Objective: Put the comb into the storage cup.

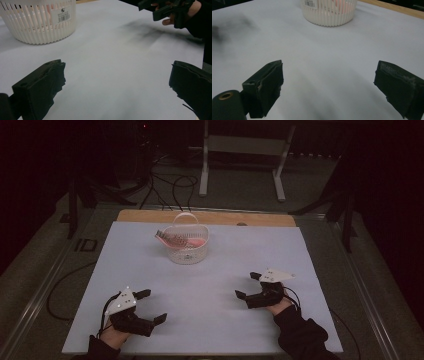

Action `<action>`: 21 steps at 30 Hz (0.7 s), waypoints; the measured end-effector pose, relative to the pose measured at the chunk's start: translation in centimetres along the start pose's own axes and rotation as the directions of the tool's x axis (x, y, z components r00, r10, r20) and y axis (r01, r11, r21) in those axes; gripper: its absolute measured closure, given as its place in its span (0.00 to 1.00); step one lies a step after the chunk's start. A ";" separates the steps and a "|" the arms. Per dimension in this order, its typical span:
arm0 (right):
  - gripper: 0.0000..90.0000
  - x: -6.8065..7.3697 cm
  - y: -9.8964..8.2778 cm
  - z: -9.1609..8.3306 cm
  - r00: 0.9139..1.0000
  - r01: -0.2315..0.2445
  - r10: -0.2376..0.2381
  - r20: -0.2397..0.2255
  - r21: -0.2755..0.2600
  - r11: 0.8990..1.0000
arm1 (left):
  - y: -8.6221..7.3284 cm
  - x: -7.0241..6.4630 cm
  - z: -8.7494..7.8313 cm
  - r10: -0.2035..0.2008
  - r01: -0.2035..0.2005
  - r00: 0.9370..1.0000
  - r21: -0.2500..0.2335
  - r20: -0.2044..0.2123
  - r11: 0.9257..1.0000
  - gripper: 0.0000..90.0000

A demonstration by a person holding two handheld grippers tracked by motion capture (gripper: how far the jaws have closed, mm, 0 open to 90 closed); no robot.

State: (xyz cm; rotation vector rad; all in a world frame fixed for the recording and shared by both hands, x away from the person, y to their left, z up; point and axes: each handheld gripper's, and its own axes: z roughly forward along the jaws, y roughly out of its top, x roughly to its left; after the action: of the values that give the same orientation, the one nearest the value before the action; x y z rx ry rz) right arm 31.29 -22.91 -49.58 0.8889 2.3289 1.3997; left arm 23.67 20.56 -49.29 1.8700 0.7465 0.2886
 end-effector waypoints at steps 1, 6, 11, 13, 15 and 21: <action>0.09 0.0 -0.1 -0.3 1.000 -0.008 0.008 0.002 0.000 1.000 | 0.0 0.0 0.0 -0.001 0.001 1.000 0.000 0.000 1.000 0.00; 0.09 0.1 -1.0 -1.4 1.000 -0.015 0.015 0.012 0.007 1.000 | 0.0 -0.1 0.0 0.004 -0.004 1.000 0.002 -0.001 1.000 0.00; 0.09 0.0 -1.7 -2.4 0.999 -0.017 0.017 0.036 0.009 1.000 | 0.0 -0.1 0.0 0.002 -0.002 1.000 0.003 -0.004 1.000 0.00; 0.09 0.1 -1.9 -2.7 0.999 -0.015 0.015 0.044 0.011 1.000 | 0.0 -0.1 0.0 0.006 -0.006 1.000 0.005 -0.005 1.000 0.00; 0.09 0.1 -2.2 -3.0 0.999 -0.019 0.018 0.048 0.011 1.000 | 0.0 -0.1 0.0 0.004 -0.004 1.000 0.004 -0.003 1.000 0.00; 0.09 -0.2 -3.1 -3.6 0.997 -0.046 0.044 0.060 0.019 0.999 | 0.0 -0.1 0.1 0.004 -0.004 1.000 0.008 0.003 1.000 0.00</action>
State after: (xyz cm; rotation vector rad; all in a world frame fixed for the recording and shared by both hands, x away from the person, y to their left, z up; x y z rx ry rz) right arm 28.47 -26.58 -50.49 0.9814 2.2965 1.3497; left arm 23.60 20.46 -49.32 1.8796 0.7428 0.2857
